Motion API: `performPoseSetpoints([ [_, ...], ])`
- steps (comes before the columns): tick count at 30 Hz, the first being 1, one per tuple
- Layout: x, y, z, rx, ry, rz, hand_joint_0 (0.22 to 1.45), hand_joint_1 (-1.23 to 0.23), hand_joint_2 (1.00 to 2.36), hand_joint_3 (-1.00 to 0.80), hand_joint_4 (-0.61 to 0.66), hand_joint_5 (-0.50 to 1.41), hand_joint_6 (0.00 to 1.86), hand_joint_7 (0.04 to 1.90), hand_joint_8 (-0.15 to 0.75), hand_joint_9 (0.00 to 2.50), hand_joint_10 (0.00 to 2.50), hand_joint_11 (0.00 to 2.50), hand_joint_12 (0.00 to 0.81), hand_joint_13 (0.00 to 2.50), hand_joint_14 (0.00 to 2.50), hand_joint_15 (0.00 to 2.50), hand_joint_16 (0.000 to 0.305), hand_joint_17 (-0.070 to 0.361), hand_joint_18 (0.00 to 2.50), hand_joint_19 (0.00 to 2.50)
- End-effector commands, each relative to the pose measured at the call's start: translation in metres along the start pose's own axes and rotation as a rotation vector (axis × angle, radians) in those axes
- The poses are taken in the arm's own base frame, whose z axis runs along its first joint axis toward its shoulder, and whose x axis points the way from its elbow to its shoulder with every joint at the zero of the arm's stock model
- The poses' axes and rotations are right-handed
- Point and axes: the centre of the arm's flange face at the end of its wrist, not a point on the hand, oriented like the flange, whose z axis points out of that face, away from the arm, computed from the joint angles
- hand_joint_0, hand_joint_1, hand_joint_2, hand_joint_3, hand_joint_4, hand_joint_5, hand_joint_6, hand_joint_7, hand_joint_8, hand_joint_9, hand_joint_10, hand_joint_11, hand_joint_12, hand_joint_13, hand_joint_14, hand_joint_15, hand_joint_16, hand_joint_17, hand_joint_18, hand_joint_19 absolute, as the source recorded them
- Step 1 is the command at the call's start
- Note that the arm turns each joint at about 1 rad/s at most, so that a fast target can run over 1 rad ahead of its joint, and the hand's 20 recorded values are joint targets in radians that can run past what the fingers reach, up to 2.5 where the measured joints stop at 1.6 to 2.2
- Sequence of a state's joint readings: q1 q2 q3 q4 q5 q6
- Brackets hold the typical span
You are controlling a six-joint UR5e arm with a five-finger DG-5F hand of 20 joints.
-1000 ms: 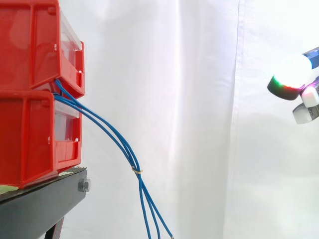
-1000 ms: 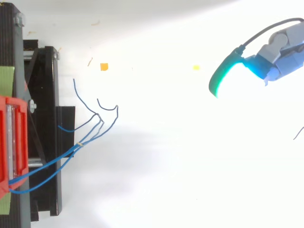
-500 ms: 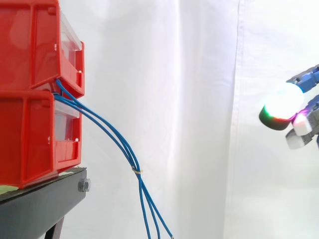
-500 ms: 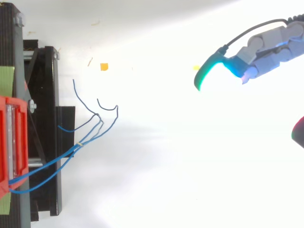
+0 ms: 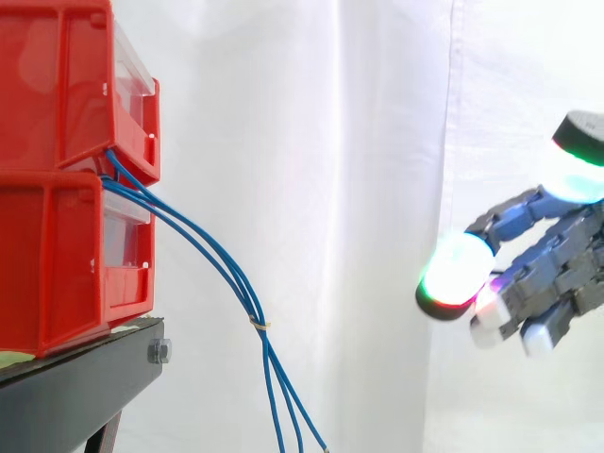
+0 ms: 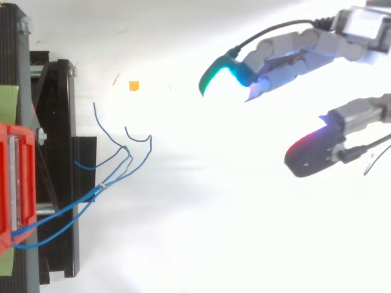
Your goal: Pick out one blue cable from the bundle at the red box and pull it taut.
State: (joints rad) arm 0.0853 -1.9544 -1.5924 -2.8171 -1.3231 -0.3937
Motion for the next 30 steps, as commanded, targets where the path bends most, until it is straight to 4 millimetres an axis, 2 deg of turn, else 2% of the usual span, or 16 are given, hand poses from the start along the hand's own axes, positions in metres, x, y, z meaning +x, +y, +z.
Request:
performPoseSetpoints([
  [1,0.010,-0.007,0.013,-0.007,-0.010,-0.002,0.54,-0.61,1.00,-0.49,0.26,-0.18,0.50,0.66,0.311,0.71,0.00,0.04,0.362,0.54,0.01,0.18,0.050,0.114,0.43,0.52],
  [5,0.028,-0.025,0.039,-0.007,-0.018,0.002,0.54,-0.61,1.00,-0.49,0.27,-0.18,0.50,0.67,0.312,0.72,0.00,0.07,0.365,0.56,0.01,0.20,0.050,0.113,0.45,0.54],
  [11,0.042,-0.036,0.069,-0.010,-0.013,0.007,0.54,-0.61,1.00,-0.49,0.27,-0.17,0.50,0.67,0.313,0.73,0.00,0.09,0.368,0.58,0.01,0.22,0.050,0.113,0.46,0.55],
  [12,0.045,-0.034,0.080,-0.019,-0.015,0.009,0.54,-0.61,1.00,-0.49,0.28,-0.17,0.50,0.67,0.313,0.73,0.00,0.09,0.368,0.58,0.01,0.21,0.050,0.113,0.46,0.55],
  [15,0.050,-0.039,0.094,-0.024,-0.012,0.010,0.54,-0.61,1.00,-0.49,0.28,-0.17,0.50,0.68,0.317,0.74,0.00,0.10,0.371,0.59,0.01,0.22,0.050,0.113,0.46,0.54],
  [16,0.054,-0.042,0.110,-0.041,-0.001,0.016,0.54,-0.61,1.00,-0.48,0.28,-0.17,0.50,0.68,0.316,0.74,0.00,0.10,0.370,0.60,0.01,0.23,0.050,0.112,0.47,0.55],
  [21,0.066,-0.050,0.139,-0.080,0.031,0.036,0.54,-0.61,1.00,-0.48,0.28,-0.17,0.50,0.68,0.318,0.76,0.00,0.11,0.370,0.61,0.01,0.23,0.050,0.112,0.48,0.56],
  [23,0.069,-0.054,0.144,-0.092,0.030,0.039,0.54,-0.61,1.00,-0.48,0.28,-0.17,0.50,0.69,0.318,0.76,0.00,0.12,0.369,0.62,0.01,0.23,0.050,0.112,0.48,0.56],
  [30,0.067,-0.049,0.149,-0.150,0.015,0.051,0.54,-0.61,1.00,-0.49,0.29,-0.17,0.50,0.70,0.320,0.77,0.01,0.13,0.371,0.62,0.01,0.25,0.050,0.113,0.48,0.57],
])
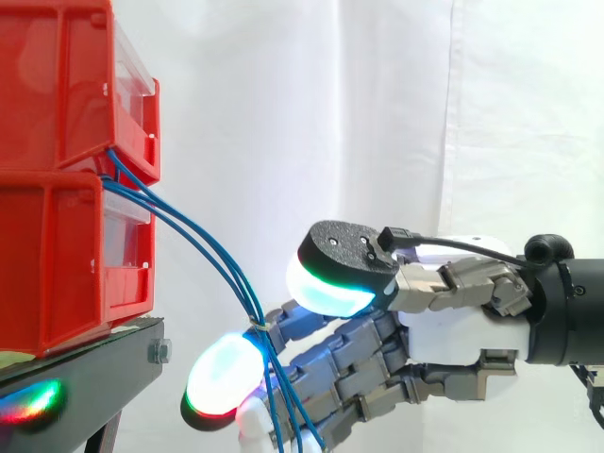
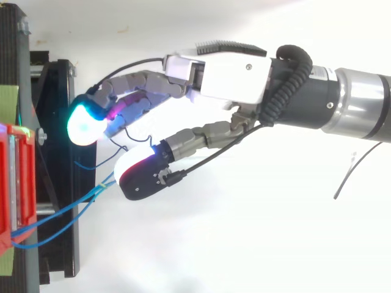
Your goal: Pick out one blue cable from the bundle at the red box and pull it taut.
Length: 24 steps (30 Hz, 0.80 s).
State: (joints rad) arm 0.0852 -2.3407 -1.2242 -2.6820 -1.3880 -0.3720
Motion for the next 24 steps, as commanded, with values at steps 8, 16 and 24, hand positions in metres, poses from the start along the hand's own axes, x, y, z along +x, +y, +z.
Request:
performPoseSetpoints([
  [8,0.006,-0.006,0.007,-0.060,0.032,0.006,0.54,-0.61,1.00,-0.50,0.29,-0.16,0.50,0.74,0.324,0.78,0.01,0.18,0.380,0.64,0.01,0.28,0.051,0.114,0.50,0.59],
  [16,0.020,-0.017,0.017,-0.171,0.078,0.018,0.53,-0.62,1.00,-0.50,0.30,-0.16,0.50,0.77,0.324,0.79,0.01,0.20,0.380,0.66,0.01,0.29,0.051,0.116,0.50,0.60],
  [24,0.023,-0.016,0.017,-0.187,0.109,0.016,0.54,-0.65,1.00,-0.50,0.31,-0.15,0.50,0.81,0.323,0.80,0.01,0.21,0.384,0.68,0.01,0.32,0.052,0.116,0.52,0.61],
])
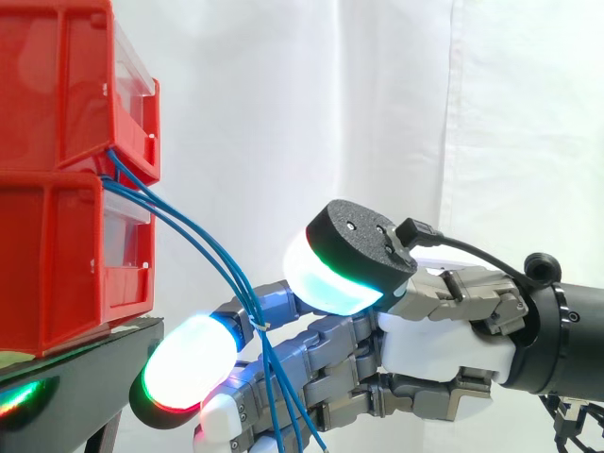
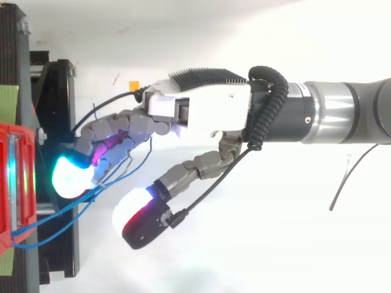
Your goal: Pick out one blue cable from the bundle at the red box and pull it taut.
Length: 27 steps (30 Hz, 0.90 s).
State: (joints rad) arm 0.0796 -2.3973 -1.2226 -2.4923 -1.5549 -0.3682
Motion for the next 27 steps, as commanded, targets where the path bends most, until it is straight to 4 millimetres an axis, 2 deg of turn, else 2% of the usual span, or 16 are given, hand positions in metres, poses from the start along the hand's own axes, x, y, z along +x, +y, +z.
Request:
performPoseSetpoints([
  [1,0.0013,0.0003,0.0001,-0.005,0.010,0.000,0.54,-0.65,1.00,-0.50,0.31,-0.14,0.50,0.83,0.323,0.80,0.01,0.22,0.382,0.68,0.01,0.32,0.051,0.115,0.52,0.62],
  [27,-0.0035,-0.0007,-0.0001,-0.008,0.003,0.019,0.59,-0.65,1.01,-0.43,0.29,-0.12,0.50,0.96,0.319,0.86,0.01,0.28,0.381,0.77,0.02,0.39,0.050,0.113,0.57,0.68],
])
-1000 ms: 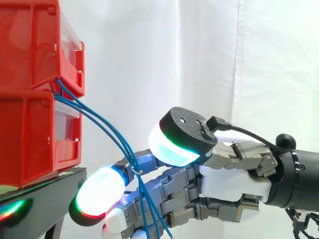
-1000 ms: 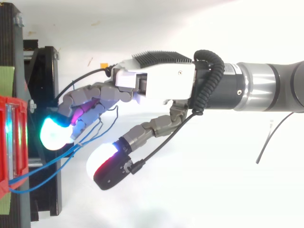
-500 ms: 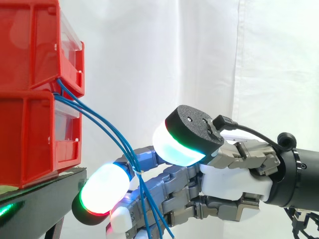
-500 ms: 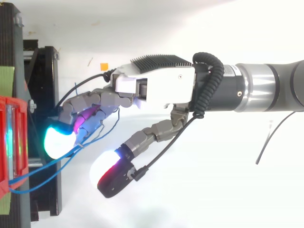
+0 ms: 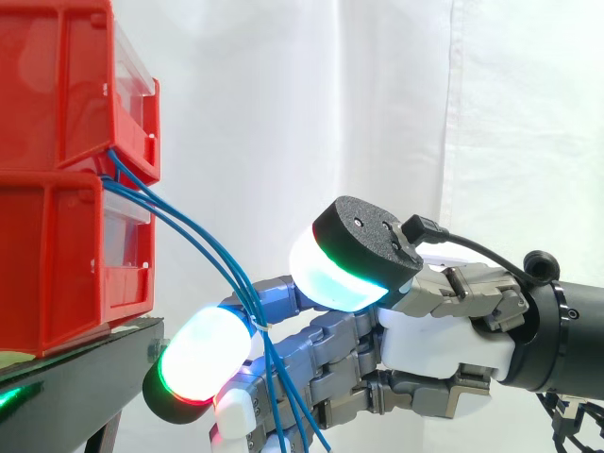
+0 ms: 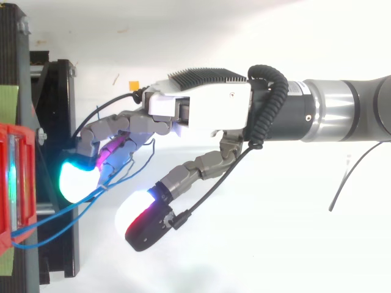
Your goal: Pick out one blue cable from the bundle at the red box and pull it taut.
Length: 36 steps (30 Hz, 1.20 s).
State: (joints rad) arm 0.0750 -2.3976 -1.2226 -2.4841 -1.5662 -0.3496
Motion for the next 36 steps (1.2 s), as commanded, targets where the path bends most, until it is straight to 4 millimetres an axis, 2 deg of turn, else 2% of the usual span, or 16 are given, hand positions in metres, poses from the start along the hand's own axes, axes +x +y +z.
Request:
performPoseSetpoints([
  [1,-0.0009,-0.0006,-0.0004,0.003,0.000,0.003,0.59,-0.65,1.01,-0.42,0.29,-0.12,0.50,0.97,0.318,0.86,0.01,0.28,0.380,0.77,0.02,0.40,0.050,0.113,0.57,0.68],
  [17,-0.0024,0.0001,0.0004,-0.007,-0.006,0.015,0.60,-0.66,1.01,-0.39,0.23,-0.11,0.50,1.10,0.317,0.86,0.01,0.30,0.384,0.80,0.02,0.42,0.050,0.113,0.59,0.70],
  [28,0.0007,0.0011,0.0010,-0.007,-0.004,0.016,0.62,-0.69,1.01,-0.29,0.15,-0.10,0.50,1.26,0.317,0.86,0.01,0.33,0.385,0.81,0.02,0.44,0.051,0.115,0.60,0.71],
  [36,0.0009,0.0013,0.0012,-0.010,-0.002,0.017,0.62,-0.65,1.02,-0.22,0.15,-0.13,0.66,1.03,0.319,0.88,0.01,0.36,0.390,0.84,0.02,0.45,0.052,0.117,0.62,0.71],
])
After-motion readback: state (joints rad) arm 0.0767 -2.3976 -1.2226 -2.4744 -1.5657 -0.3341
